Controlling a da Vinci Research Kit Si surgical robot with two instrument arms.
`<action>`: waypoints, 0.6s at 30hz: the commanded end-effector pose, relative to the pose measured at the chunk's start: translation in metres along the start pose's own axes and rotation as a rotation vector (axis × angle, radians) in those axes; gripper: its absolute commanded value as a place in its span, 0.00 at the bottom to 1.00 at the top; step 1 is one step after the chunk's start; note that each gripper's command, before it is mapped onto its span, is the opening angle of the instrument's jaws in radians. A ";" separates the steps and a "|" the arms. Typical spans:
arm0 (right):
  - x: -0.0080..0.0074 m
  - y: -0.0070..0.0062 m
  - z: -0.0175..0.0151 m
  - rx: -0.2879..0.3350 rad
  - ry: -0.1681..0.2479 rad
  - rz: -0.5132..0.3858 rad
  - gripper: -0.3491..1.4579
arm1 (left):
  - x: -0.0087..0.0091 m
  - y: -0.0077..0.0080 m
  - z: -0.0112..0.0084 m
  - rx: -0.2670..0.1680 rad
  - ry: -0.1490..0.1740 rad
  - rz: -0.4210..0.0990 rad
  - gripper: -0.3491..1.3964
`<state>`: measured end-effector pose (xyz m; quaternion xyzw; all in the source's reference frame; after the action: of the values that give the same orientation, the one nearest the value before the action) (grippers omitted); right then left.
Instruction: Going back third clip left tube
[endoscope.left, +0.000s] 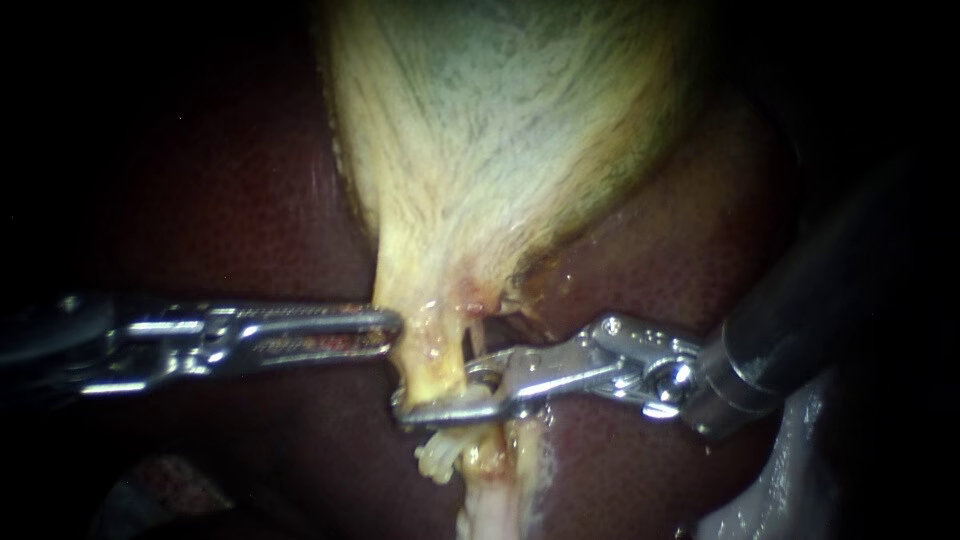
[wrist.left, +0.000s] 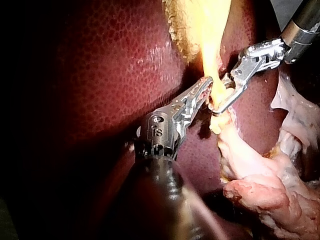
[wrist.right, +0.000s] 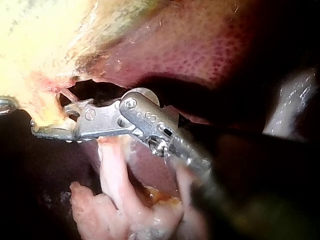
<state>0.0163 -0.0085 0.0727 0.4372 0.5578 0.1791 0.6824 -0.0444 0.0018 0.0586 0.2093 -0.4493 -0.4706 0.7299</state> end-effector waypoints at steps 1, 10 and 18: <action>0.0000 -0.0001 0.0000 0.000 0.000 0.007 0.00 | 0.0000 0.0000 0.0000 0.000 0.000 0.000 0.00; 0.0000 0.0001 0.0004 -0.002 0.001 0.013 0.30 | 0.0000 0.0000 0.0000 0.000 0.000 0.000 0.00; 0.0000 0.0005 0.0003 -0.003 0.000 -0.094 0.47 | 0.0000 0.0000 -0.0002 0.000 0.000 0.000 0.00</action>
<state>0.0164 -0.0083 0.0731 0.4081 0.5782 0.1438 0.6917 -0.0443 0.0017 0.0585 0.2095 -0.4490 -0.4709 0.7299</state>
